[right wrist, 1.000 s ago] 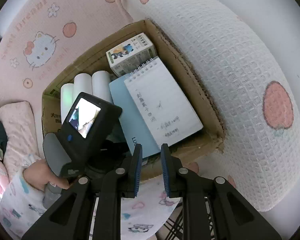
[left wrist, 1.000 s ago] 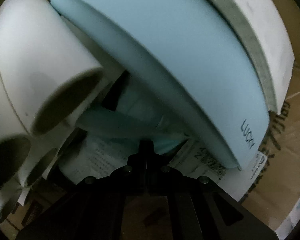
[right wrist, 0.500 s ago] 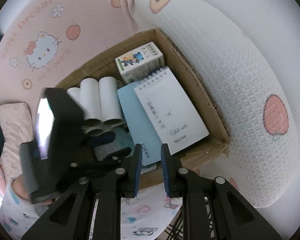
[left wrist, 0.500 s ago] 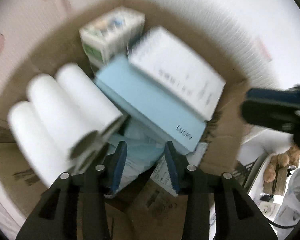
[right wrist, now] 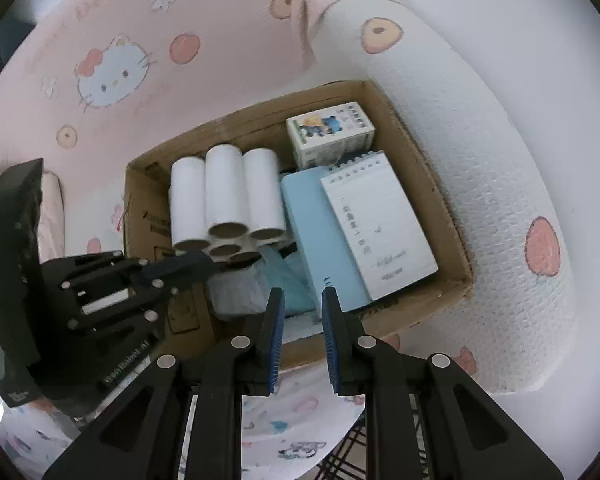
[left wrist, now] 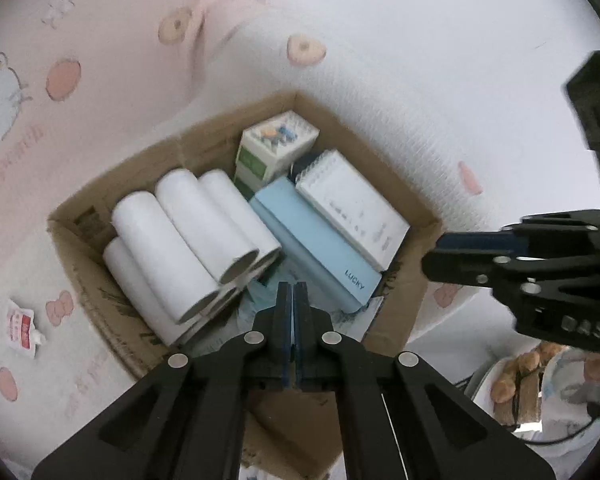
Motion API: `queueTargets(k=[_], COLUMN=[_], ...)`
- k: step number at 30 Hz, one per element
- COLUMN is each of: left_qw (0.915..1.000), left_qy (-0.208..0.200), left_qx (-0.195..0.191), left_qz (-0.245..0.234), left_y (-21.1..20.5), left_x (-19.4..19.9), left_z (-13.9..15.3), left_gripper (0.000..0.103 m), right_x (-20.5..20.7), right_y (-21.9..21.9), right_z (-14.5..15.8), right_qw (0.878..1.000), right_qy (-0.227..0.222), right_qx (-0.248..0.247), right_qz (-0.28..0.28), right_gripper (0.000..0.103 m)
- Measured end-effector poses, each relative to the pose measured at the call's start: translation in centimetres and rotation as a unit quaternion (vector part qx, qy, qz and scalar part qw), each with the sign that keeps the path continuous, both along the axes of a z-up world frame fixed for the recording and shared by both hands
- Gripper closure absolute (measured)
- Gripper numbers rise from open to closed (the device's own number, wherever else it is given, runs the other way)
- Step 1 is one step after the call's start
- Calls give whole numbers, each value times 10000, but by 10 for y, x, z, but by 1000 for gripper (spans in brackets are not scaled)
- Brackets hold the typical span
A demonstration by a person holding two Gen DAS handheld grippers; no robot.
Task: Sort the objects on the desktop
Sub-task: 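Withdraw the left tool from the box and swing it toward the pouch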
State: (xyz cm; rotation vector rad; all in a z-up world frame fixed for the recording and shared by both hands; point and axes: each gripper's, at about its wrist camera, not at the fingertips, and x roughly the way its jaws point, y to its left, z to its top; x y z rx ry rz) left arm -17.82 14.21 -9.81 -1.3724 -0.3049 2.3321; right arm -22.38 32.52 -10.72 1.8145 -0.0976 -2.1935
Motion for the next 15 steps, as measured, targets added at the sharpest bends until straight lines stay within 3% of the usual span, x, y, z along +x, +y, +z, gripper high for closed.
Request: queueTargets(k=[4, 7, 11, 15], left_qw=[9957, 9870, 9837, 9856], left_qy=[889, 1593, 1756, 1673], left_qx=[253, -124, 9, 157], left_qz=[-19, -147, -383, -211], left_y=[-19, -33, -55, -80], left_x=[26, 58, 86, 100], left_z=[11, 15, 11, -3], left_gripper=[102, 102, 102, 102], right_x=[9, 15, 25, 38], right_y=[-18, -30, -46, -69], right_z=[6, 8, 16, 26], right_qw=[9990, 9970, 9915, 9835], right_qy=[149, 166, 272, 498], right_qx=[336, 540, 955, 1307], right_qz=[236, 529, 845, 1150], right_gripper=[88, 88, 88, 88])
